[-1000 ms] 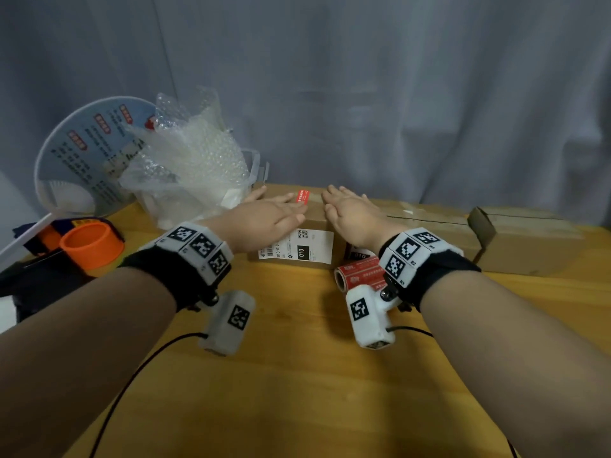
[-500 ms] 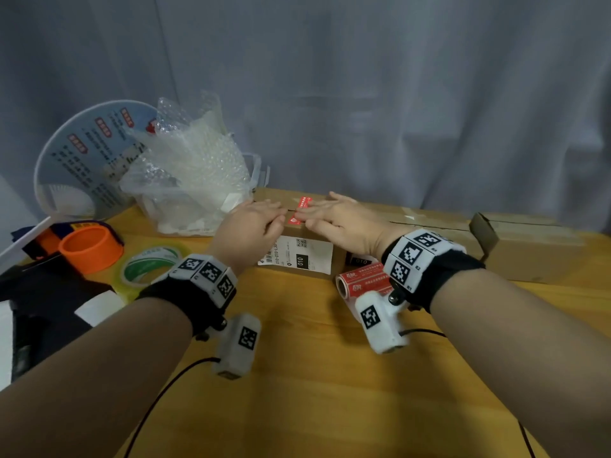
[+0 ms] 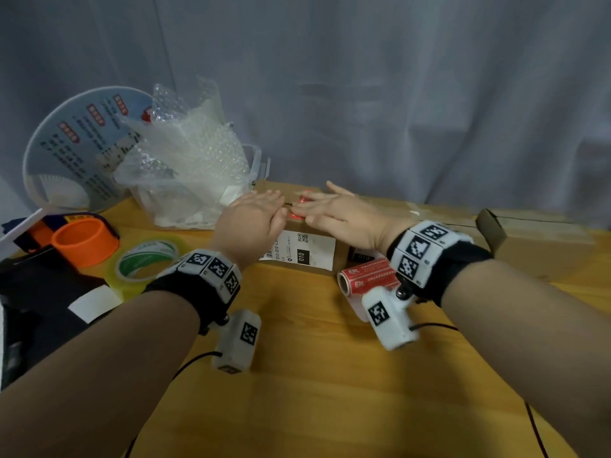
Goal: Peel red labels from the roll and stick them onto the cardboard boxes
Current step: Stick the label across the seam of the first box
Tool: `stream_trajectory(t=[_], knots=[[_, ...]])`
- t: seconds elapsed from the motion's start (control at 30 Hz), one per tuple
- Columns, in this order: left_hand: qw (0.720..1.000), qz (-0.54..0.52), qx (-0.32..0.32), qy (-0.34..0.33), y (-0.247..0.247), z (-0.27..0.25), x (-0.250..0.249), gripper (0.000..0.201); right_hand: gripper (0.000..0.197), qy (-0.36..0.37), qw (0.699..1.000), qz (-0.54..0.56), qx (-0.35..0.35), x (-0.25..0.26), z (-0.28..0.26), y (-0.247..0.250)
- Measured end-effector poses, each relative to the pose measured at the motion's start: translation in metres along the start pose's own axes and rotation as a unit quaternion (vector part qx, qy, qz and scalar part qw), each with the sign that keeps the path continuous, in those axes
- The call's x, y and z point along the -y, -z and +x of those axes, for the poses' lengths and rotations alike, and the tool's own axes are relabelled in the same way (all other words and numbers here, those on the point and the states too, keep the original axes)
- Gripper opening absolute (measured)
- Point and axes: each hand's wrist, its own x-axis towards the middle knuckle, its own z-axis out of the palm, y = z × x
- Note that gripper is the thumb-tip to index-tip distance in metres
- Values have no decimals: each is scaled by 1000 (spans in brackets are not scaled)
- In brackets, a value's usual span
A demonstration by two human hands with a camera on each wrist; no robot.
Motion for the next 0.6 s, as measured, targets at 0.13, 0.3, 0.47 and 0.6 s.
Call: stream_trajectory(t=[0.13,0.3,0.47,0.6], knots=[[1000,5,6,-5,1,2,0,60,43,-13,1000,-15,-2,-4,-1,0],[997,55,54,-31,5,0,3,70,52,-119,989,-66,59,-16,18,11],[994,81,69,-34,5,2,4,80,49,-95,992,-56,55,-12,15,10],[993,85,69,-38,5,3,4,79,43,-25,999,-11,26,1,-1,3]])
